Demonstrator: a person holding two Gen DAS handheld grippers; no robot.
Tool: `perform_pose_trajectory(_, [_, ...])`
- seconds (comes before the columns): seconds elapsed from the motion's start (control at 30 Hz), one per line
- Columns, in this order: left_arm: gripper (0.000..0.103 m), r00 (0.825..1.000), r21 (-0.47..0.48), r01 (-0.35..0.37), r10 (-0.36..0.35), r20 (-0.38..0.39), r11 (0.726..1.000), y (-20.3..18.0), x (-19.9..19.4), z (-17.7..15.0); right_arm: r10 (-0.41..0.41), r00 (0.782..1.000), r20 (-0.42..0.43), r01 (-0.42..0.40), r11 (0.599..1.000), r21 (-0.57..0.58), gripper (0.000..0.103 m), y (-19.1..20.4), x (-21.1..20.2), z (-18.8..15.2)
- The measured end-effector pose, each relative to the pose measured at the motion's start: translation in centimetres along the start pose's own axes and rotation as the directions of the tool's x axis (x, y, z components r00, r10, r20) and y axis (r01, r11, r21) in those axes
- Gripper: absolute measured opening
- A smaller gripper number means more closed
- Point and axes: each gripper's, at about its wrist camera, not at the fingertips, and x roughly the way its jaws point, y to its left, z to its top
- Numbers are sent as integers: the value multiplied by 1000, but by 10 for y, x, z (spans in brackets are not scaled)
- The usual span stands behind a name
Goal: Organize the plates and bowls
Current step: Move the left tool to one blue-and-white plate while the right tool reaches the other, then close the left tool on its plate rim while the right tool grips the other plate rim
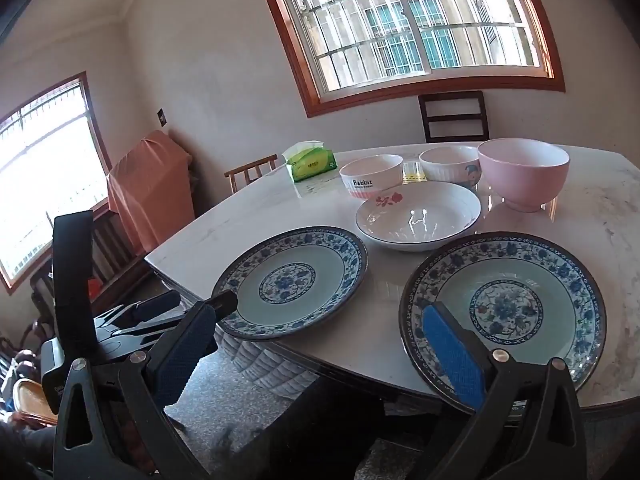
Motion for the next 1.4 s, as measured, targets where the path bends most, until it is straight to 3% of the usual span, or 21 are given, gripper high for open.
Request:
perform_pose_trajectory(0.1, [87,999,-11,12,-13,-33,1000,4,6,2,56,997,-52,-55,998,26,90,0,12,14])
perform_pose_trajectory(0.23, [87,996,-54,36,-40,-82,998,14,17,7,55,991,-118,-55,998,4,69,1,31,28])
perform_pose_trajectory(0.83, [87,979,-117,28,-51,-198,993,44,58,23,45,951,-305,-18,996,89,69,-21,109,44])
perform_pose_trajectory(1.3, [86,970,-114,15,-42,-240,993,48,74,27,47,921,-388,-5,994,109,69,-30,139,47])
perform_pose_trajectory(1.4, [86,969,-108,8,-35,-245,994,47,77,28,35,912,-408,3,996,92,65,-28,145,47])
